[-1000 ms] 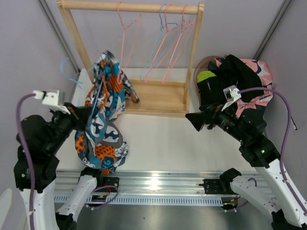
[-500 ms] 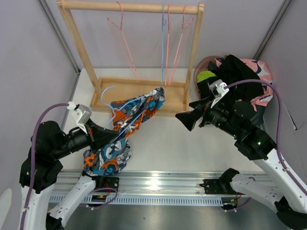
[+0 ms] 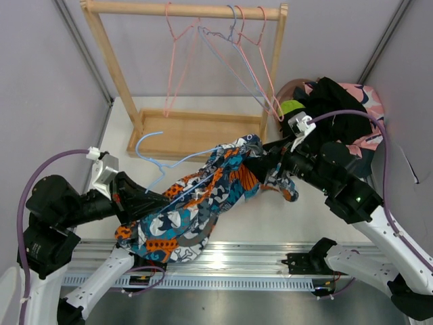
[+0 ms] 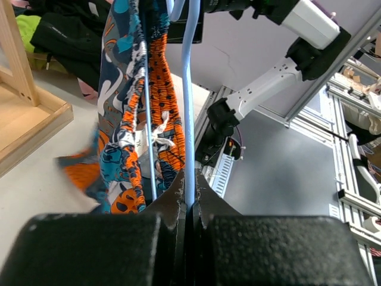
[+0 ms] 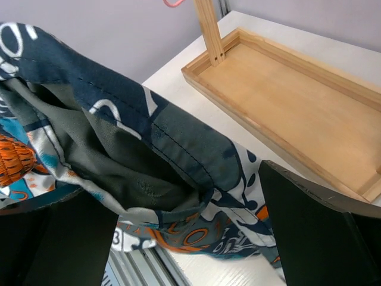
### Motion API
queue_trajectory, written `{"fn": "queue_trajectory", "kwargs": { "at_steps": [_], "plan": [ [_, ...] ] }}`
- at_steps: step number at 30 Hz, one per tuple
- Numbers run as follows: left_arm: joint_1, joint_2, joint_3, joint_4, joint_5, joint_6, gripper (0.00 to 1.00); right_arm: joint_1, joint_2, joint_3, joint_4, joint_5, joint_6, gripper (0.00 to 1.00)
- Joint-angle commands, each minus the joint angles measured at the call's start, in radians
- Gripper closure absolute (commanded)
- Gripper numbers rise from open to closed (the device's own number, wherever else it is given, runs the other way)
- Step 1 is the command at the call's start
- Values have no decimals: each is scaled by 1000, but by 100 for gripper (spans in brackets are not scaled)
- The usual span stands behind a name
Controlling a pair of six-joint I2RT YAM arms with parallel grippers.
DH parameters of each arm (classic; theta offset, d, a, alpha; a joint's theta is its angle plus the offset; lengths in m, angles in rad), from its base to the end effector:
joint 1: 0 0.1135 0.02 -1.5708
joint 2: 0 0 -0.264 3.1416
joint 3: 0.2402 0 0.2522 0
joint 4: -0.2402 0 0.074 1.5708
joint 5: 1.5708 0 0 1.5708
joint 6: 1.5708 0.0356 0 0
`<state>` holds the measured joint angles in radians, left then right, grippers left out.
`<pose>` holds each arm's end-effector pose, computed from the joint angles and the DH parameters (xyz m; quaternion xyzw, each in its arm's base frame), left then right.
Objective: Remove the shorts from the hanger
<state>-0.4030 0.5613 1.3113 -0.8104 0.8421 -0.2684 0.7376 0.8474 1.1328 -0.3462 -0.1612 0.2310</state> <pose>0.0194 -0.0371 0.4590 0.3242 0.6442 -0.4871 0.4926 0.1237 0.1201 0.4313 -0.2353 0.6889 0.3699 0.5772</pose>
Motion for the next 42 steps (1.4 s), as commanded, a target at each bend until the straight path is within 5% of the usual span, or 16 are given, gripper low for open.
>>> {"fn": "queue_trajectory", "kwargs": {
  "at_steps": [1, 2, 3, 5, 6, 20, 30, 37, 42],
  "plan": [
    [-8, -4, 17, 76, 54, -28, 100, 23, 13, -13, 79, 23, -13, 0],
    [-8, -6, 19, 76, 46, -26, 100, 28, 16, -16, 88, 25, -16, 1],
    [-8, -8, 14, 64, 38, -17, 100, 31, 15, -18, 96, 28, -24, 13],
    [-8, -6, 14, 47, 0, -3, 100, 34, 10, -11, 96, 55, -36, 60],
    [-8, -6, 14, 31, -15, 7, 100, 34, -7, -10, 98, 80, -35, 100],
    [-8, 11, 14, -52, -143, 70, 100, 32, -271, 62, 3, 641, -199, 100],
    [-8, -3, 6, -41, -146, 55, 100, 34, -251, 96, -71, 903, -226, 100],
    [-10, 3, 54, -27, -170, 41, 100, 32, -188, 93, -141, 878, -162, 100],
    [-10, 43, 137, 26, -80, -12, 100, -50, -91, 45, -203, 723, -81, 100]
  ]
}}
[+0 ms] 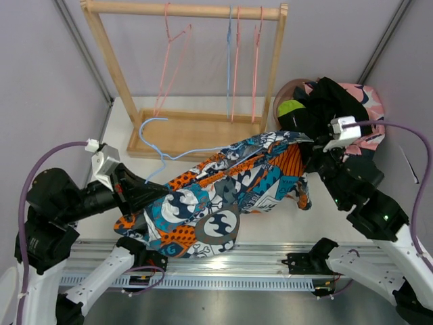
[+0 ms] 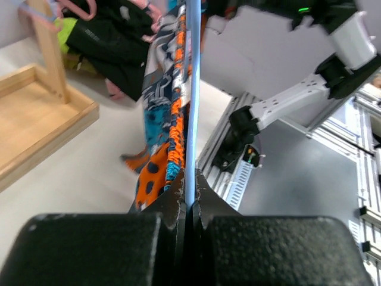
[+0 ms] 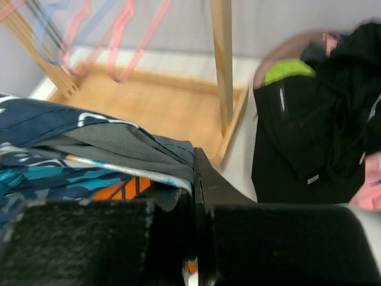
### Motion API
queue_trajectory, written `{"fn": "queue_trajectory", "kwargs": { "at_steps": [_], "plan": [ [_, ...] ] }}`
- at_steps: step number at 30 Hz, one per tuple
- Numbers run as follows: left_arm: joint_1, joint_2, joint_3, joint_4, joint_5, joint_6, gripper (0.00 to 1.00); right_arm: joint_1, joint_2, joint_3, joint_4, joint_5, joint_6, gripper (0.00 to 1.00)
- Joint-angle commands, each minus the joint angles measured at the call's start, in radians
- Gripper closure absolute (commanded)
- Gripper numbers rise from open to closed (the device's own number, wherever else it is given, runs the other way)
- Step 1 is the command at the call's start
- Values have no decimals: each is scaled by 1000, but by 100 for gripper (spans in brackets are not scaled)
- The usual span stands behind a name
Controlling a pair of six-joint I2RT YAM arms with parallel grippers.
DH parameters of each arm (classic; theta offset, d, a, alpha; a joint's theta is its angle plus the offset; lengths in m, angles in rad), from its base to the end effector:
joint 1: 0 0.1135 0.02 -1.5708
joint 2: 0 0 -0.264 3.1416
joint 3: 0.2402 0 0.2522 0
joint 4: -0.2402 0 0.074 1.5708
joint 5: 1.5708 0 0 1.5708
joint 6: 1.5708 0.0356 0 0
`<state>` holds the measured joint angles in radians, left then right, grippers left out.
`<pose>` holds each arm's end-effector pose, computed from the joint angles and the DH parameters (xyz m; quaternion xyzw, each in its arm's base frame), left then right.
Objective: Remove the shorts from the hanger
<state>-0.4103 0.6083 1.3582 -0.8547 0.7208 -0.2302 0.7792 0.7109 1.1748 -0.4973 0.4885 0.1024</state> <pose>0.0291 -0.0383 0.4647 0.2975 0.6714 -0.4459 0.5118 0.0954 0.0707 0.4455 -0.0730 0.7137 0.1306 0.6843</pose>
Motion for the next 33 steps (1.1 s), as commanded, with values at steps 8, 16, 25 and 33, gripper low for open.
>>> {"fn": "queue_trajectory", "kwargs": {
  "at_steps": [8, 16, 25, 33],
  "plan": [
    [-47, 2, 188, 121, 85, -113, 100, -841, 84, -116, -17, -752, 194, 100],
    [-68, 22, 223, 132, 92, -118, 100, -877, 122, -90, -8, -789, 189, 100],
    [-67, 34, 82, 285, -463, -103, 100, -566, -41, -159, 185, -1258, 159, 100],
    [-67, 30, -151, 781, -876, -187, 100, -146, 87, 22, 11, -994, 48, 100]
  ]
}}
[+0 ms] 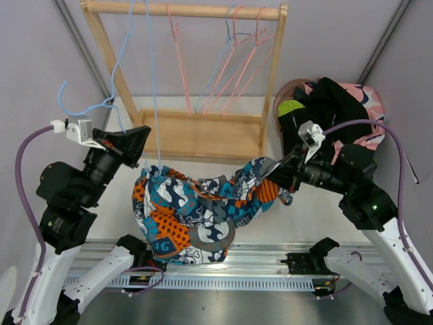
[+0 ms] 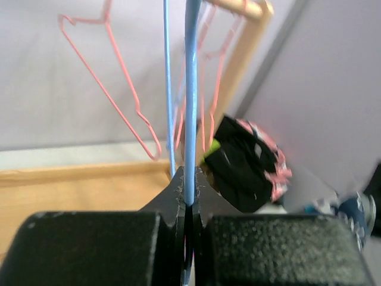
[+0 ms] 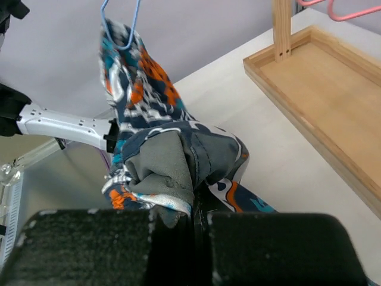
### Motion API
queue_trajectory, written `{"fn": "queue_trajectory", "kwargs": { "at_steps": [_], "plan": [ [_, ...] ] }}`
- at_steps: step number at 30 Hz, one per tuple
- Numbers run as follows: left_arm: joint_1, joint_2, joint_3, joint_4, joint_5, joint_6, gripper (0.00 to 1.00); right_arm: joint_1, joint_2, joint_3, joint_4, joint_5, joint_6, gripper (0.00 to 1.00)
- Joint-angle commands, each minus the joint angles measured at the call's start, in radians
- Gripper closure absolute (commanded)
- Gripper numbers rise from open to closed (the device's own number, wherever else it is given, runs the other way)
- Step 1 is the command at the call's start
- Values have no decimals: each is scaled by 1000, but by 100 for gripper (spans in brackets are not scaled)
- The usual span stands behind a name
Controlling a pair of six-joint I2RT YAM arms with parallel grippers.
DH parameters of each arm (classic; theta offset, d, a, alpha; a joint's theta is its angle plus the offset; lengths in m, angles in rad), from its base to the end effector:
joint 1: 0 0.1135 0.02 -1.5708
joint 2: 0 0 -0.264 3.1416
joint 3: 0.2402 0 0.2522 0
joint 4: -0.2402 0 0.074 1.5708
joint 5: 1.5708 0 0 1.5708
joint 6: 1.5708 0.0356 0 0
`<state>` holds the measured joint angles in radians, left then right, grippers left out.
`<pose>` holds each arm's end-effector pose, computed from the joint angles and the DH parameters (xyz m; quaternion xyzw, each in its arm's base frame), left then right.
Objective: Remove the shorts from the hanger
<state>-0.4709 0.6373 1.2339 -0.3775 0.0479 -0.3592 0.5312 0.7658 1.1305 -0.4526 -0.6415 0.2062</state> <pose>0.0738 -0.0395 0.4817 0.0536 0.6234 -0.3282 0.7077 0.1093 0.0889 0.4309 -0.3233 0.6562 0.4479 0.5140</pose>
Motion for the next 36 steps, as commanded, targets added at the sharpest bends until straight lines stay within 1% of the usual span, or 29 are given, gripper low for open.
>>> {"fn": "queue_trajectory", "kwargs": {
  "at_steps": [1, 3, 7, 8, 9, 10, 11, 12, 13, 14, 15, 16, 17, 18, 19, 20, 21, 22, 23, 24, 25, 26, 27, 28, 29, 31, 33, 34, 36],
  "plan": [
    [-6, 12, -22, 337, -189, -76, 100, 127, 41, 74, -35, 153, -60, 100],
    [-8, 44, 24, 315, -163, -83, 100, 165, 67, 89, -25, 204, -65, 100],
    [-6, 15, -56, 394, -140, -92, 100, 237, 144, 166, -5, 215, -76, 100],
    [-8, 10, -45, 370, -125, -84, 100, 248, 159, 211, -1, 238, -83, 100],
    [-8, 12, -33, 317, -119, -70, 100, 254, 191, 245, -4, 325, -106, 100],
    [-6, 16, 10, 222, -109, -42, 100, 257, 210, 285, -11, 389, -120, 100],
    [-8, 15, 24, 174, -100, -25, 100, 256, 230, 376, -21, 475, -139, 100],
    [-8, 6, 32, 98, -95, 1, 100, 254, 275, 429, -23, 640, -158, 100],
    [-6, -10, 27, 69, -95, 11, 100, 248, 303, 483, -23, 716, -201, 100],
    [-8, -48, 24, 42, -86, 20, 100, 196, 335, 599, -27, 755, -227, 100],
    [-8, -68, 16, -15, -80, 41, 100, 149, 412, 661, -31, 776, -238, 100],
    [-8, -88, 10, -40, -69, 49, 100, 83, 455, 725, -37, 758, -222, 100],
    [-6, -125, -8, -87, -66, 57, 100, -79, 496, 856, -44, 668, -200, 100],
    [-8, -139, -14, -112, -75, 65, 100, -155, 580, 918, -44, 654, -165, 100],
    [-8, -152, -20, -135, -89, 65, 100, -210, 620, 981, -41, 654, -136, 100],
    [-6, -172, -45, -152, -97, 65, 100, -303, 663, 1120, -43, 654, -131, 100],
    [-6, -182, -54, -170, -94, 72, 100, -341, 708, 1196, -47, 663, -125, 100],
    [-8, -188, -66, -176, -88, 75, 100, -376, 798, 1272, -47, 674, -125, 100],
    [-6, -194, -91, -187, -85, 78, 100, -435, 843, 1352, -47, 722, -137, 100],
    [-8, -198, -96, -195, -80, 86, 100, -465, 883, 1484, -37, 746, -140, 100],
    [-6, -195, -97, -205, -83, 92, 100, -494, 938, 1520, 18, 759, -140, 100],
    [-8, -197, -100, -218, -85, 98, 100, -519, 948, 1528, 66, 782, -148, 100],
    [-8, -197, -105, -233, -97, 112, 100, -563, 951, 1484, 115, 796, -162, 100],
    [-6, -199, -108, -242, -108, 118, 100, -576, 949, 1452, 206, 807, -180, 100],
    [-6, -199, -114, -248, -123, 123, 100, -586, 957, 1419, 244, 821, -203, 100],
    [-6, -194, -140, -256, -163, 132, 100, -623, 986, 1366, 282, 826, -229, 100],
    [-6, -183, -154, -262, -184, 132, 100, -654, 1024, 1309, 301, 848, -212, 100],
    [-6, -173, -162, -264, -200, 129, 100, -683, 1035, 1225, 319, 853, -203, 100],
    [-8, -165, -168, -264, -215, 115, 100, -706, 1072, 1142, 309, 862, -151, 100]
  ]
}}
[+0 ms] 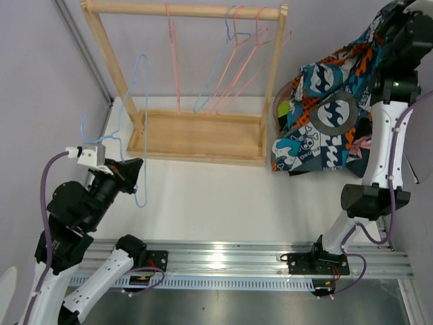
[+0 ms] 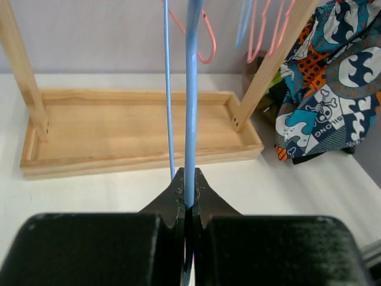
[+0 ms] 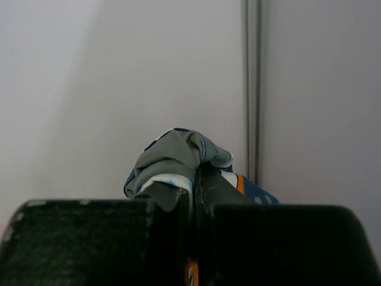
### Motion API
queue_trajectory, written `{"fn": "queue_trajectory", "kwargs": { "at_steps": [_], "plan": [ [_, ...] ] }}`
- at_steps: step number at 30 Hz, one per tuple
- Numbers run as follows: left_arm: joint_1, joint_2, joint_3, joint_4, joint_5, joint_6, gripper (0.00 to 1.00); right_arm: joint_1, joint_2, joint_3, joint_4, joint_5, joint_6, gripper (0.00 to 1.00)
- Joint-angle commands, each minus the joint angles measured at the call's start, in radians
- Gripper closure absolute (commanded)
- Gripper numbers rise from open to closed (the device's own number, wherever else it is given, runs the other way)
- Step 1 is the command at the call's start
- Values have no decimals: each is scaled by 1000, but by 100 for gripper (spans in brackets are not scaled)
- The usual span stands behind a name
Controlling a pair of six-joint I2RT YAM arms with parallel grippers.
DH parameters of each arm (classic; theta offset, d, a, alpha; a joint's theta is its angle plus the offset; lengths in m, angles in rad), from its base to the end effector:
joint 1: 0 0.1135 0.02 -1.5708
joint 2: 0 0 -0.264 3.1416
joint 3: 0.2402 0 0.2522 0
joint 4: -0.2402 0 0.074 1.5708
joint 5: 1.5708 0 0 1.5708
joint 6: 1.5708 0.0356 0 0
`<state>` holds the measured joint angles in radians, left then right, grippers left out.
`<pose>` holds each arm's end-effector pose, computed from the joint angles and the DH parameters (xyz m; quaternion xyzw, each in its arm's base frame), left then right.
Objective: Remove the shorts from the hanger
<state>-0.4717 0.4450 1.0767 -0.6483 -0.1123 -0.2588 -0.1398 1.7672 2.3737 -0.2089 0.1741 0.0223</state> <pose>0.0493 -0.0207 0.4184 0.0365 0.7120 -0.2127 0.6682 0.3350 -0.0534 0.6036 0.1168 0.5438 -0.0968 0.8254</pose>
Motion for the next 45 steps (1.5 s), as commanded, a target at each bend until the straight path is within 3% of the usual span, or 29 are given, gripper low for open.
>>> {"fn": "queue_trajectory", "kwargs": {
  "at_steps": [1, 3, 4, 5, 6, 11, 14, 20, 26, 29, 32, 38, 45],
  "plan": [
    [-7, 37, -12, 7, -70, 10, 100, -46, 83, -190, 43, 54, 44, 99],
    [-7, 46, -9, 15, -87, 1, 100, -49, 112, -269, -4, 70, 94, 85],
    [-5, 55, -6, 13, -98, 1, 100, -49, 120, -307, -53, 70, 116, 67],
    [-5, 84, 18, 1, -124, 1, 100, -49, 123, -386, -75, 65, 139, 41],
    [-7, 104, 28, -7, -138, 4, 100, -49, 118, -436, -90, 56, 187, 1],
    [-5, 298, 156, -96, -229, 39, 100, -41, -7, -809, -45, -11, 336, 1],
    [-4, 368, 218, -119, -292, 47, 100, 15, -190, -983, 28, -28, 357, 1],
    [8, 466, 342, -125, -356, 85, 100, 202, -581, -1166, -10, 8, 285, 1],
    [162, 667, 531, -119, -173, 119, 100, 276, -998, -1320, -147, -56, 335, 1],
    [222, 771, 635, -91, -84, 139, 100, 313, -1154, -1393, -146, -233, 315, 1],
    [257, 880, 741, -68, 14, 168, 100, 348, -1253, -1461, -136, -379, 289, 1],
    [277, 1092, 980, -27, 153, 184, 100, 361, -1330, -1534, -146, -469, 291, 0],
    [283, 1369, 1345, -114, 169, 176, 100, 362, -1324, -1533, -142, -539, 312, 1]
  ]
}}
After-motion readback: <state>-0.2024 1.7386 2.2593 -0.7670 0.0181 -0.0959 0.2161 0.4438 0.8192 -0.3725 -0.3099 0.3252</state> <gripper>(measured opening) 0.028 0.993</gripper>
